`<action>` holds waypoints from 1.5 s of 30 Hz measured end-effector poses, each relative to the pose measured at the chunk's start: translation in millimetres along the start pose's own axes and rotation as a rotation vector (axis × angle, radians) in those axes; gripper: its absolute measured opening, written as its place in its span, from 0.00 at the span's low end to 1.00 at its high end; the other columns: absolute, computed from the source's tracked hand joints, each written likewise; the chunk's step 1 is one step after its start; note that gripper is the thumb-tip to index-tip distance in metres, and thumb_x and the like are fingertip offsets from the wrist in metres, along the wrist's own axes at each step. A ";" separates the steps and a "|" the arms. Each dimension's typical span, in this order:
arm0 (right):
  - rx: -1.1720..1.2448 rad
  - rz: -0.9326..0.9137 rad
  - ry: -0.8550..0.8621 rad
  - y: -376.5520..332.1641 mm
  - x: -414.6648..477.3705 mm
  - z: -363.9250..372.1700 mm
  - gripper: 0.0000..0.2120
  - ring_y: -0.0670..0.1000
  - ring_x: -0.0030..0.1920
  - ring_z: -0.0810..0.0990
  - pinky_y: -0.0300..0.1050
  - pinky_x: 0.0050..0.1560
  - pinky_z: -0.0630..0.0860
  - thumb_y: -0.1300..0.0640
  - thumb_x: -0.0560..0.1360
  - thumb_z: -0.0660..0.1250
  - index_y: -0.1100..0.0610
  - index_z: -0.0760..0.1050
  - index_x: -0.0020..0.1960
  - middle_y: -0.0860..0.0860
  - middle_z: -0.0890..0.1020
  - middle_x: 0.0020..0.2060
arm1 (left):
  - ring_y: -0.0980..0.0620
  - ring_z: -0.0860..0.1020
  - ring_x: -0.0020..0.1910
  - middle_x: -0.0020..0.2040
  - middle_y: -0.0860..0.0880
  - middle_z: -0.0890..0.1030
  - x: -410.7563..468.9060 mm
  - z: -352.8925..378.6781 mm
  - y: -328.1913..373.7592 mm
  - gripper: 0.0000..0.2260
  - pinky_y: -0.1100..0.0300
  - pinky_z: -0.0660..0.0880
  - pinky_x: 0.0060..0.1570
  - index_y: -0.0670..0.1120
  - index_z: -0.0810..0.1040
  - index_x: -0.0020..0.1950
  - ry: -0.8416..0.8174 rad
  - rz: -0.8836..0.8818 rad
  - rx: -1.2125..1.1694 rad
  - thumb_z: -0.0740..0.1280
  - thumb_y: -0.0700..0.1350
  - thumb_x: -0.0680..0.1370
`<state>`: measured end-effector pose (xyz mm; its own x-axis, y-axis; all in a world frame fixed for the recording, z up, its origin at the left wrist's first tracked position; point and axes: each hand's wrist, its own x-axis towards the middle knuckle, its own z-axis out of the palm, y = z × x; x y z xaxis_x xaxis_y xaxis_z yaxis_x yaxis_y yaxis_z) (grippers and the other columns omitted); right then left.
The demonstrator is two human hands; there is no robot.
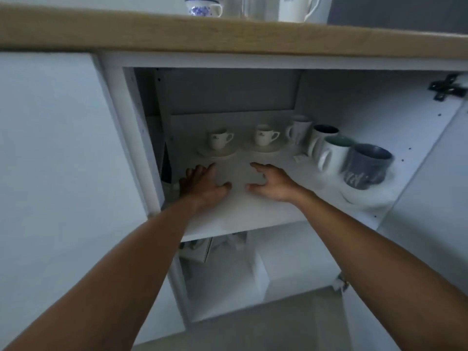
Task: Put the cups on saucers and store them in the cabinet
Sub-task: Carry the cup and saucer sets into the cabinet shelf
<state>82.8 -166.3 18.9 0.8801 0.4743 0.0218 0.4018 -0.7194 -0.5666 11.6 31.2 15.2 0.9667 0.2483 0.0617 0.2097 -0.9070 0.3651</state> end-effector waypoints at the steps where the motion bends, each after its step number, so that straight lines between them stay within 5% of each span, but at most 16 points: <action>1: -0.023 0.008 -0.003 -1.8 -10.3 -1.9 0.41 0.57 0.75 0.65 0.48 0.71 0.66 0.41 0.74 0.71 0.49 0.57 0.80 0.55 0.63 0.77 | 0.40 0.58 0.74 0.77 0.46 0.60 -8.5 -4.6 1.2 0.33 0.45 0.58 0.70 0.55 0.55 0.78 -0.002 0.039 0.004 0.61 0.63 0.77; 15: 0.065 0.248 -0.206 -103.4 -174.7 -124.5 0.38 0.56 0.76 0.62 0.48 0.73 0.63 0.43 0.77 0.68 0.52 0.57 0.80 0.55 0.62 0.77 | 0.44 0.54 0.77 0.78 0.49 0.59 -156.4 -167.4 91.1 0.34 0.44 0.56 0.72 0.57 0.52 0.79 -0.338 0.137 -0.015 0.59 0.66 0.77; 23: 0.074 0.311 -0.155 -163.1 -250.7 -236.9 0.38 0.58 0.76 0.60 0.56 0.74 0.62 0.40 0.76 0.68 0.49 0.57 0.79 0.55 0.63 0.76 | 0.46 0.52 0.77 0.78 0.50 0.59 -207.5 -283.4 184.4 0.34 0.46 0.54 0.73 0.57 0.52 0.79 -0.440 0.240 -0.078 0.58 0.66 0.77; 33: 0.094 0.289 -0.056 -165.7 -215.1 -335.0 0.37 0.57 0.75 0.62 0.58 0.72 0.64 0.38 0.75 0.67 0.48 0.59 0.79 0.50 0.66 0.72 | 0.45 0.51 0.78 0.78 0.49 0.59 -124.3 -344.5 222.8 0.34 0.45 0.54 0.74 0.58 0.55 0.78 -0.274 0.274 -0.029 0.60 0.65 0.75; 45: 0.010 0.409 -0.009 -126.1 -8.1 -374.6 0.38 0.56 0.78 0.57 0.54 0.75 0.60 0.41 0.76 0.67 0.49 0.55 0.80 0.53 0.60 0.78 | 0.43 0.56 0.76 0.77 0.47 0.61 93.5 -328.9 209.8 0.33 0.42 0.56 0.72 0.57 0.55 0.78 -0.273 0.197 -0.109 0.62 0.63 0.76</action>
<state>119.8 -269.5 398.7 0.9645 0.1547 -0.2139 0.0167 -0.8444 -0.5354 97.8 -24.1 403.0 0.9937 -0.0410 -0.1047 0.0129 -0.8834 0.4685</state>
